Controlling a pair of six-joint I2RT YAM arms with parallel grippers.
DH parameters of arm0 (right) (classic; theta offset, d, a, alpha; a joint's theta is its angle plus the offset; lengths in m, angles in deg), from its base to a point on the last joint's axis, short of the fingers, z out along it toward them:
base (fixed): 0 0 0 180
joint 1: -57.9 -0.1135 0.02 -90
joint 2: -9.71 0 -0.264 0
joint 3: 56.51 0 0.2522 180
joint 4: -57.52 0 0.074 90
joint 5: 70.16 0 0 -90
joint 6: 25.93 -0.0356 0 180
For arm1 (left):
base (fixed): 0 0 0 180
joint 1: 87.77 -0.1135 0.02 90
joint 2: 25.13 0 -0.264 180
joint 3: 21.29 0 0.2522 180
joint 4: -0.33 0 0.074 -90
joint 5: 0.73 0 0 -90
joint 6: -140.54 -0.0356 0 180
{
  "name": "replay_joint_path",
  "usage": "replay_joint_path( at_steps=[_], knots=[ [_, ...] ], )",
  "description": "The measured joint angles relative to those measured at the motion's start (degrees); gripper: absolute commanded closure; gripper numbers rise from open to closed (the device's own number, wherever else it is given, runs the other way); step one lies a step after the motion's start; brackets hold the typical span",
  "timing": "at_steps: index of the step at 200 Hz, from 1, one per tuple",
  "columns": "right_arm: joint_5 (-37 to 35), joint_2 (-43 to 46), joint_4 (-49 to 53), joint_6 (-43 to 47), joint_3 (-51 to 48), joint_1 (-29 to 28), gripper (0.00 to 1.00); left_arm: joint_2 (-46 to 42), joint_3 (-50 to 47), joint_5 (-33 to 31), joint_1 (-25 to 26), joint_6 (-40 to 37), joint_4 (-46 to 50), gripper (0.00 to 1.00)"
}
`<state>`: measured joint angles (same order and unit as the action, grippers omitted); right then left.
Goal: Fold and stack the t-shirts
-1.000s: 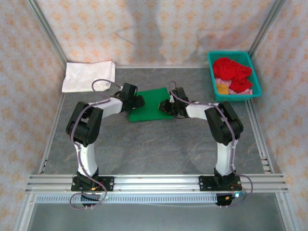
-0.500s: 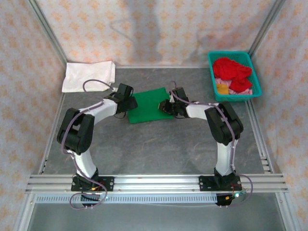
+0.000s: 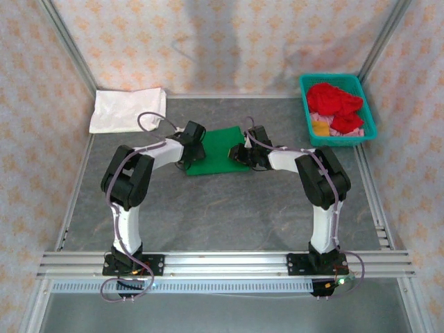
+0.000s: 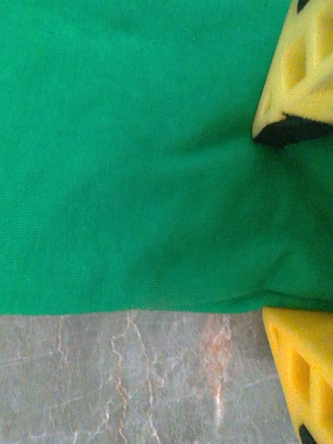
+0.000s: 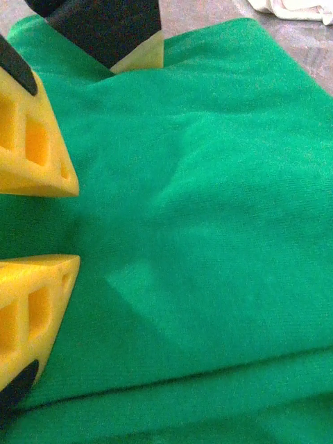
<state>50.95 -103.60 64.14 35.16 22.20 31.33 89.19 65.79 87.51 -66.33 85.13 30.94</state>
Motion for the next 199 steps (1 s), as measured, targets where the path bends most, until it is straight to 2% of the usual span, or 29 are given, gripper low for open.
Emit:
replay_joint_path(
  at_steps=[22,35,43,78,116,132,162,192,199],
  knots=[
    [0.0,0.0,0.0,0.0,0.0,0.0,0.72,0.52,0.07,0.22,0.0,0.37,-1.81,0.74],
    [0.0,0.0,-0.04,0.0,-0.11,0.0,0.72,1.11,0.26,1.2,0.2,0.26,-3.74,0.93],
    [0.0,0.0,-0.02,0.0,-0.15,0.0,0.72,1.38,0.52,1.49,0.35,0.57,-5.18,1.0],
    [-0.02,0.57,0.28,0.02,-0.33,0.13,0.7,1.97,0.72,2.89,0.02,-0.39,-7.76,1.0],
    [0.24,6.6,3.74,1.11,-1.07,0.35,0.52,1.53,2.14,3.58,-3.58,-6.91,-4.72,1.0],
    [0.31,11.06,4.11,2.25,-1.31,0.37,0.44,1.53,5.86,1.51,-5.33,-12.02,0.09,1.0],
    [0.66,18.53,1.57,3.74,-3.28,0.37,0.4,1.86,16.57,-1.9,-7.37,-22.53,5.31,1.0],
    [1.53,19.1,-1.38,4.13,-6.51,0.37,0.39,4.39,27.04,-4.33,-8.5,-32.5,7.21,1.0],
    [1.92,18.8,-1.64,4.13,-7.37,0.37,0.36,5.35,29.42,-5.03,-8.81,-34.38,8.11,1.0]
  ],
)
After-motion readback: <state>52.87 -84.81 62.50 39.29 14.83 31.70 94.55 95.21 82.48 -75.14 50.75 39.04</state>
